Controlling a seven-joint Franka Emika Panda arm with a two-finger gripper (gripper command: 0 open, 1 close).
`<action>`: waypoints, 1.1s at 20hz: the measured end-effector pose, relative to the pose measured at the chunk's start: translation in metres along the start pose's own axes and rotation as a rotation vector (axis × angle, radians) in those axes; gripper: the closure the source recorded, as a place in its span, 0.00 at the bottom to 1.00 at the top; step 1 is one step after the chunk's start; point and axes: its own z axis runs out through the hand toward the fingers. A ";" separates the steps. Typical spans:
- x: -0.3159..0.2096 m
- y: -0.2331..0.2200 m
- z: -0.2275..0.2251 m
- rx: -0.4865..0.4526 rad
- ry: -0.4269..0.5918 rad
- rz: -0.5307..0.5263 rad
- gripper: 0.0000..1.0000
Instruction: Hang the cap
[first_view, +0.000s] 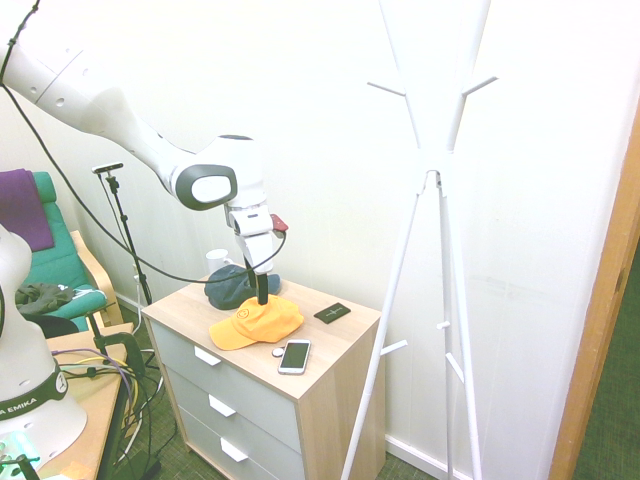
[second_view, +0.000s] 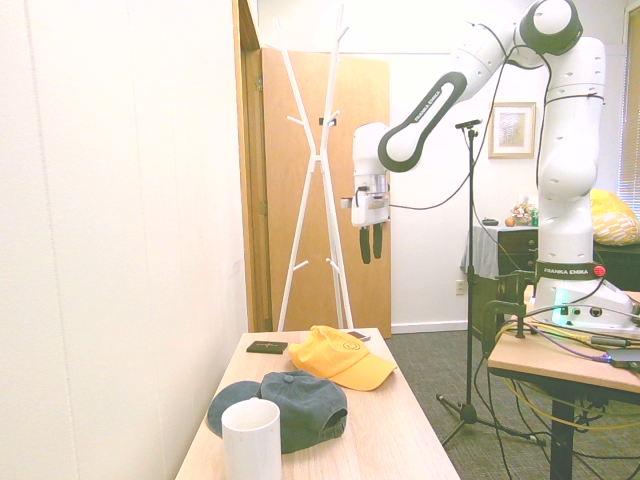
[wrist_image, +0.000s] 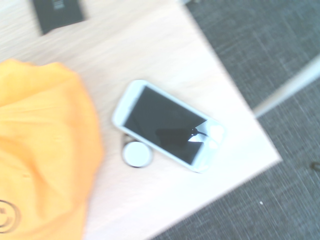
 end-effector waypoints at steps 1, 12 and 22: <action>-0.009 -0.013 0.006 -0.005 0.006 -0.015 0.00; -0.061 -0.133 0.082 -0.050 0.013 -0.088 0.00; -0.083 -0.190 0.122 -0.049 0.021 -0.162 1.00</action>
